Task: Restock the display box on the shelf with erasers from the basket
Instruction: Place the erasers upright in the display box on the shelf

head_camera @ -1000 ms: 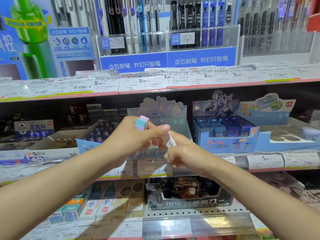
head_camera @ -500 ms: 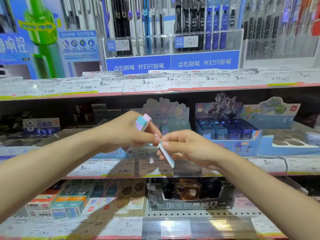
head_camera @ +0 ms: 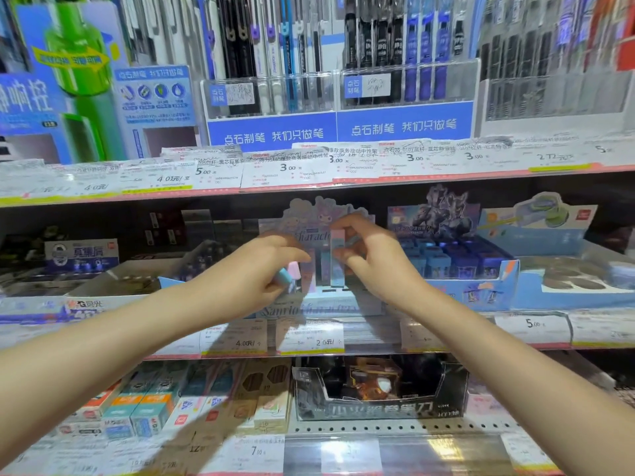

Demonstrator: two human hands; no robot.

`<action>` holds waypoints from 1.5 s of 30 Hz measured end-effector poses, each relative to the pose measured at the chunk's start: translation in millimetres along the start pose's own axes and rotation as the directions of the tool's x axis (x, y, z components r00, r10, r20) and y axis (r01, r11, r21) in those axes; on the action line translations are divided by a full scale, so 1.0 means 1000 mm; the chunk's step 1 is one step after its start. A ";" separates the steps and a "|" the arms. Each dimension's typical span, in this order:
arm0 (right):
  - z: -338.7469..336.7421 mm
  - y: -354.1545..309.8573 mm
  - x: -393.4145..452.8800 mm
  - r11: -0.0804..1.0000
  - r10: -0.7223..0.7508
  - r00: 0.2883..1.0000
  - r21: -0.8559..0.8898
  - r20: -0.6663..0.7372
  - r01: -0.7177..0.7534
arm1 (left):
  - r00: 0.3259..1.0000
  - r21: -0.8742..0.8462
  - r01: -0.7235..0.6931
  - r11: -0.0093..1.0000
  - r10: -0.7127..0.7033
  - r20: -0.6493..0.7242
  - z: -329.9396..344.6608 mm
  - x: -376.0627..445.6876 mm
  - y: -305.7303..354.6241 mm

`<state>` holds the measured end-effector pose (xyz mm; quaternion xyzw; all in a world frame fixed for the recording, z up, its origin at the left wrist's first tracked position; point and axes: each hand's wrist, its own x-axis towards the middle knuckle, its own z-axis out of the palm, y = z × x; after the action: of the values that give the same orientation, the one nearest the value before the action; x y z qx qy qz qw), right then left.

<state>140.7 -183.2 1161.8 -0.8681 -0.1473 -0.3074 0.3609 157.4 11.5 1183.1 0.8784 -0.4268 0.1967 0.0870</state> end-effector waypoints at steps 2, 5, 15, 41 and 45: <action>0.009 0.000 0.001 0.998 -0.048 0.999 -0.049 -0.012 0.048 | 1.000 0.031 -0.003 1.000 0.003 0.003 0.003 0.002 0.001; 0.013 -0.001 0.003 0.997 -0.065 0.997 -0.047 -0.031 0.064 | 0.997 0.044 0.058 0.997 -0.059 0.040 0.004 0.003 0.002; 0.010 0.005 0.005 0.998 -0.055 0.995 0.011 0.079 0.055 | 0.988 -0.088 0.135 0.987 -0.128 0.082 -0.003 0.003 0.004; 0.009 0.013 -0.006 0.983 -0.093 0.991 -0.150 0.095 0.106 | 0.986 -0.033 0.101 0.994 -0.095 0.139 0.000 0.008 -0.011; 0.005 0.009 -0.004 0.984 -0.077 0.990 -0.153 0.116 0.094 | 0.986 -0.033 0.107 0.994 -0.102 0.134 -0.003 0.008 -0.007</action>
<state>143.7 -185.6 1151.4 -0.9024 -0.1794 -0.2851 0.2687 166.7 11.5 1188.9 0.9088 -0.3888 0.1247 0.0861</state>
